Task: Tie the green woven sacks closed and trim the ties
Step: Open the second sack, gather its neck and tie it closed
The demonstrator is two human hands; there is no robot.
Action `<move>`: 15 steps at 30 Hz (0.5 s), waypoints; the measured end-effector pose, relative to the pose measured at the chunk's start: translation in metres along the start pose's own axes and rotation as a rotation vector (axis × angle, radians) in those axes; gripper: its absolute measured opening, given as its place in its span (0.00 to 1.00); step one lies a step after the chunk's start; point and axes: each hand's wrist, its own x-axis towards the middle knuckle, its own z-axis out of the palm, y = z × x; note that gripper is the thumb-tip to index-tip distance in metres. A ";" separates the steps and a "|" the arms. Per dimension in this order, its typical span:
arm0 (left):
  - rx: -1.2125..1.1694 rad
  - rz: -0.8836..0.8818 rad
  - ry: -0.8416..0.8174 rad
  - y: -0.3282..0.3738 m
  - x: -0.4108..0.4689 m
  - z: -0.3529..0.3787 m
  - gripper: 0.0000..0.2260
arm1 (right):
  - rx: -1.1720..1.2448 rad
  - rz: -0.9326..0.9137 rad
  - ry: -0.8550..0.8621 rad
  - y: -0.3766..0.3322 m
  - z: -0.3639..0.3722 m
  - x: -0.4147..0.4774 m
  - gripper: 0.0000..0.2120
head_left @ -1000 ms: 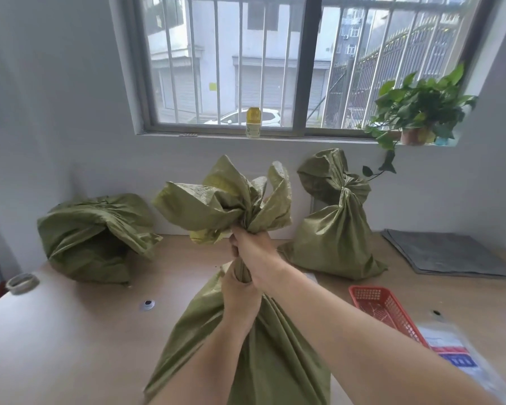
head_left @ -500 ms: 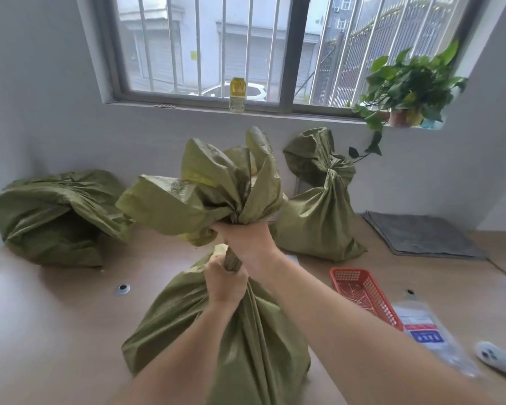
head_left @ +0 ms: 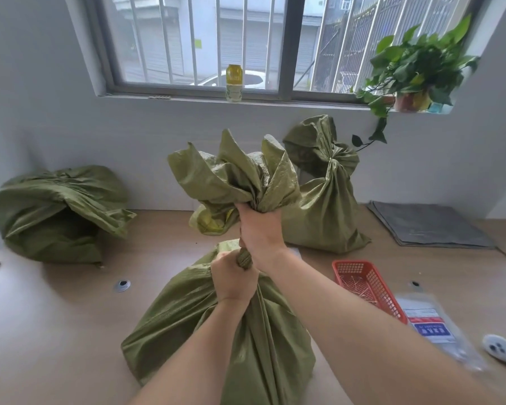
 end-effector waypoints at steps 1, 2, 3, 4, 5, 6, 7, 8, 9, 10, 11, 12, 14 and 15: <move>0.012 0.003 0.004 0.001 -0.001 0.001 0.25 | 0.016 -0.003 -0.016 -0.001 -0.003 0.000 0.13; 0.025 0.000 0.009 0.003 -0.003 0.001 0.25 | 0.033 0.005 -0.036 -0.001 -0.007 0.000 0.14; 0.038 -0.003 0.016 0.004 -0.004 0.002 0.24 | 0.048 0.022 -0.060 -0.001 -0.012 0.000 0.16; 0.051 -0.006 0.025 0.005 -0.007 0.003 0.24 | 0.065 0.031 -0.093 0.000 -0.017 0.000 0.19; 0.063 -0.009 0.035 0.007 -0.009 0.003 0.24 | 0.069 0.030 -0.131 0.000 -0.021 0.000 0.21; 0.071 -0.015 0.039 0.010 -0.012 0.003 0.23 | 0.065 0.028 -0.175 0.000 -0.027 -0.003 0.21; 0.083 -0.020 0.039 0.014 -0.016 0.003 0.22 | 0.058 0.029 -0.217 -0.001 -0.032 -0.006 0.22; 0.100 -0.023 0.035 0.018 -0.020 0.003 0.21 | 0.049 0.028 -0.247 -0.001 -0.038 -0.008 0.21; 0.119 -0.023 0.033 0.022 -0.024 0.003 0.21 | 0.035 0.027 -0.258 -0.002 -0.045 -0.010 0.21; 0.142 -0.016 0.031 0.026 -0.028 0.004 0.21 | 0.023 0.023 -0.252 -0.003 -0.053 -0.012 0.19; 0.170 0.005 0.028 0.028 -0.031 0.006 0.21 | 0.025 0.016 -0.241 -0.004 -0.062 -0.013 0.18; 0.209 0.034 0.021 0.030 -0.035 0.008 0.19 | 0.036 0.008 -0.227 -0.005 -0.071 -0.015 0.16; 0.315 0.102 0.024 0.037 -0.044 0.014 0.12 | 0.065 0.007 -0.177 -0.008 -0.091 -0.018 0.14; 0.365 0.144 0.036 0.041 -0.049 0.018 0.08 | 0.088 0.022 -0.135 -0.007 -0.101 -0.018 0.14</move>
